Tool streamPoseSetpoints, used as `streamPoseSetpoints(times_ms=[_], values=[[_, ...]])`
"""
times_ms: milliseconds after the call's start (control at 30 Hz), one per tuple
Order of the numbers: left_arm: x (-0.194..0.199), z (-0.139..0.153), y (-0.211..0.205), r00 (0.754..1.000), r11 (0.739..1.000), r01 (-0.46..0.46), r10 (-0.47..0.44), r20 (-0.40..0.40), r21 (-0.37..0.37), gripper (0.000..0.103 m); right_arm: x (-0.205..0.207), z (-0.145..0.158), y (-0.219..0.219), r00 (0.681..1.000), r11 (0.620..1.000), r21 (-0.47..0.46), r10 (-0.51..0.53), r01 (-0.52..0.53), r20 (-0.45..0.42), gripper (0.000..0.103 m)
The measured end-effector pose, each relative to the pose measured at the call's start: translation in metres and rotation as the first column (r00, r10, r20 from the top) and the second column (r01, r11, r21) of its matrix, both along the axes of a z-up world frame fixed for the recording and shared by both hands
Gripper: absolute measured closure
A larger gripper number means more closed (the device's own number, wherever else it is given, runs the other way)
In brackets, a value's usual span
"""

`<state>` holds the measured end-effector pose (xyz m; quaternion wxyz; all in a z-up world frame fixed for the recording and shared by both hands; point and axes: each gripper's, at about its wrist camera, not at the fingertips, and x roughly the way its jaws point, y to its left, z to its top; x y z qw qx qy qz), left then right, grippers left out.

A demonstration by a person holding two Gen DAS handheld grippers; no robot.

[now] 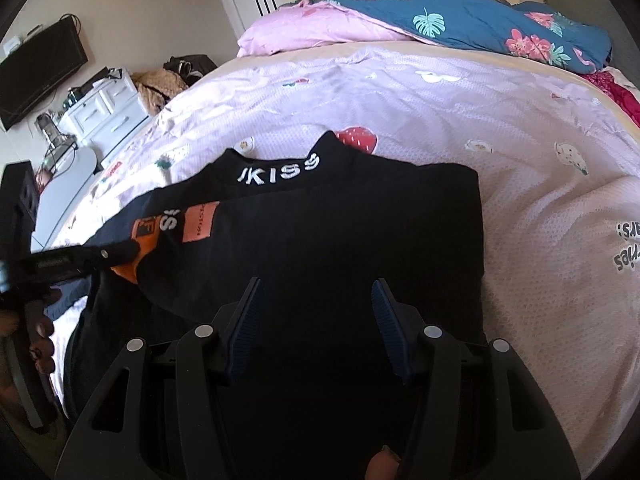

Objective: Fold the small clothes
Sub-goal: 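Withdraw the right tool and move the left tool toward the other sleeve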

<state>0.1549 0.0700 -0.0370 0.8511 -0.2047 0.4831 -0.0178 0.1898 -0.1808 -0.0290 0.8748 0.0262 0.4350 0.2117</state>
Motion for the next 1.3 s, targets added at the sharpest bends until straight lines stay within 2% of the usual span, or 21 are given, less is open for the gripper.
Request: streamPoseSetpoints(times_ms=[100, 300, 400, 467, 600, 667, 767, 833, 1000, 1100, 1133, 1300], values=[[-0.001, -0.014, 0.003, 1.000, 1.000, -0.004, 0.004, -0.030, 0.020, 0.082, 0.001, -0.005, 0.000, 1.000, 1.000, -0.022, -0.004, 0.003, -0.018, 0.046], [-0.006, -0.020, 0.005, 1.000, 0.999, 0.009, -0.008, -0.026, 0.037, 0.081, 0.008, -0.028, -0.001, 0.994, 0.997, -0.079, -0.023, 0.014, -0.109, 0.044], [-0.008, -0.019, 0.005, 1.000, 0.999, 0.011, -0.010, -0.022, 0.043, 0.081, 0.004, -0.028, 0.001, 0.995, 0.995, -0.095, -0.021, 0.011, -0.102, 0.043], [-0.011, -0.016, 0.005, 1.000, 0.999, 0.011, -0.010, -0.016, 0.049, 0.081, 0.001, -0.024, -0.001, 0.995, 0.997, -0.075, -0.028, 0.020, -0.098, 0.038], [-0.015, -0.010, 0.001, 1.000, 0.999, 0.014, -0.014, 0.001, 0.050, 0.070, -0.011, -0.012, -0.004, 0.998, 0.998, -0.059, -0.036, 0.032, -0.059, 0.027], [-0.018, -0.006, 0.000, 1.000, 0.998, 0.011, -0.012, 0.012, 0.066, 0.064, -0.016, -0.007, -0.006, 0.998, 0.997, -0.056, -0.050, 0.048, -0.042, 0.018], [-0.023, 0.000, 0.000, 1.000, 0.998, 0.008, -0.010, 0.026, 0.064, 0.056, -0.022, 0.001, -0.011, 0.997, 0.997, -0.039, -0.067, 0.066, -0.024, 0.012], [-0.026, 0.003, 0.000, 0.999, 0.998, 0.005, -0.008, 0.033, 0.070, 0.046, -0.024, 0.006, -0.012, 0.997, 0.996, -0.038, -0.077, 0.076, -0.013, 0.009], [-0.035, 0.013, 0.003, 0.999, 0.996, -0.004, -0.001, 0.053, 0.087, 0.025, -0.032, 0.017, -0.011, 0.995, 0.995, -0.025, -0.099, 0.099, 0.015, 0.005], [-0.041, 0.017, 0.006, 0.998, 0.995, -0.010, 0.004, 0.059, 0.102, 0.017, -0.036, 0.022, -0.006, 0.995, 0.994, -0.035, -0.098, 0.099, 0.032, 0.004], [-0.043, 0.018, 0.007, 0.998, 0.995, -0.013, 0.007, 0.061, 0.099, 0.011, -0.038, 0.025, -0.004, 0.994, 0.994, -0.041, -0.097, 0.098, 0.042, 0.004], [-0.055, 0.026, 0.015, 0.997, 0.996, -0.031, 0.024, 0.078, 0.088, 0.009, -0.047, 0.038, 0.006, 0.993, 0.995, -0.052, -0.081, 0.085, 0.087, 0.004]])
